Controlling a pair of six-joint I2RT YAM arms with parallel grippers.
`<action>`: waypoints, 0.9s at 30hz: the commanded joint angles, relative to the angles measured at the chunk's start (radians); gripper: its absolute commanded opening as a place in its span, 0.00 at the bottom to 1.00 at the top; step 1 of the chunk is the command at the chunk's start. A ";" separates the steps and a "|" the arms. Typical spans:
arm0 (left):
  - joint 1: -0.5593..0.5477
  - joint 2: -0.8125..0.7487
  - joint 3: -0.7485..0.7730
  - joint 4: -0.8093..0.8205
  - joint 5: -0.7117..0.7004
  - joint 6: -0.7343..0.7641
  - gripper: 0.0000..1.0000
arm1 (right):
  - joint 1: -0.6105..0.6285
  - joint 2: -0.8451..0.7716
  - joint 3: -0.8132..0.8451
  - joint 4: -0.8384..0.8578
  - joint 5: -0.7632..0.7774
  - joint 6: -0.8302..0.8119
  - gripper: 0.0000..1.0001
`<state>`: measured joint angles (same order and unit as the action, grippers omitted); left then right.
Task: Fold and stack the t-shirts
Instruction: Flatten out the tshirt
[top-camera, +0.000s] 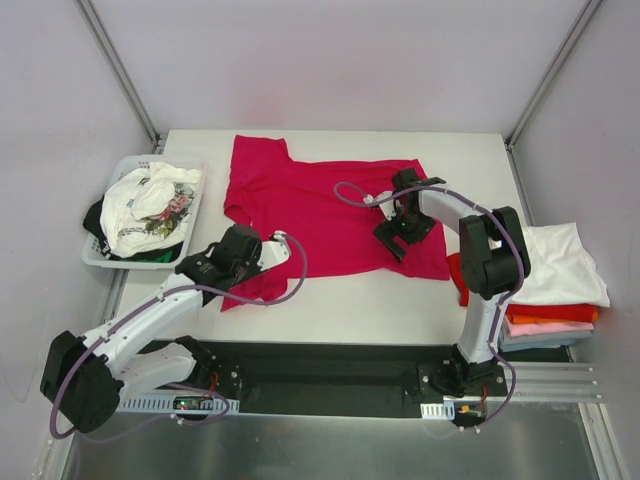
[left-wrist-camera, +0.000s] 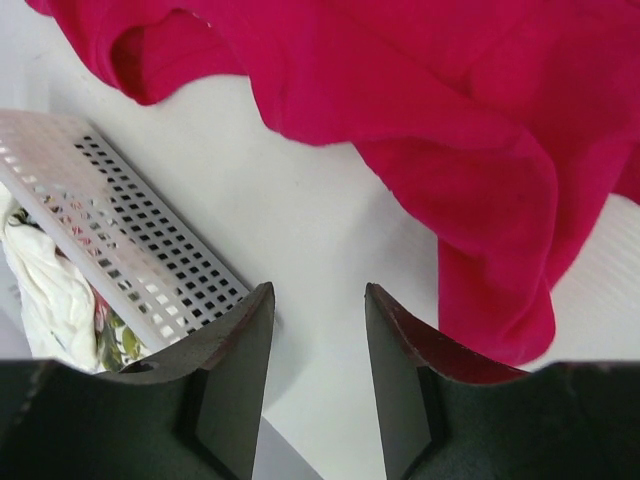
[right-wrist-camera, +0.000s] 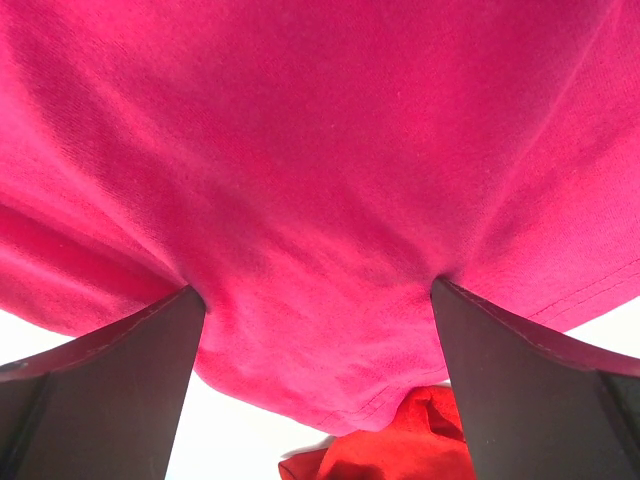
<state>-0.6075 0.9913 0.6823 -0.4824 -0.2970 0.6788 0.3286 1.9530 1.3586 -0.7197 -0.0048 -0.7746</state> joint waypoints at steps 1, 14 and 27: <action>0.051 0.105 0.049 0.151 0.054 0.059 0.41 | -0.016 -0.006 0.014 -0.020 0.042 -0.009 1.00; 0.175 0.311 0.157 0.182 0.248 0.079 0.46 | -0.014 -0.006 0.017 -0.027 0.040 -0.017 1.00; 0.175 0.346 0.118 0.182 0.289 0.053 0.47 | -0.017 0.009 0.031 -0.027 0.037 -0.015 1.00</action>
<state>-0.4370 1.3235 0.8097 -0.3092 -0.0536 0.7475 0.3241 1.9553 1.3640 -0.7250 -0.0029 -0.7753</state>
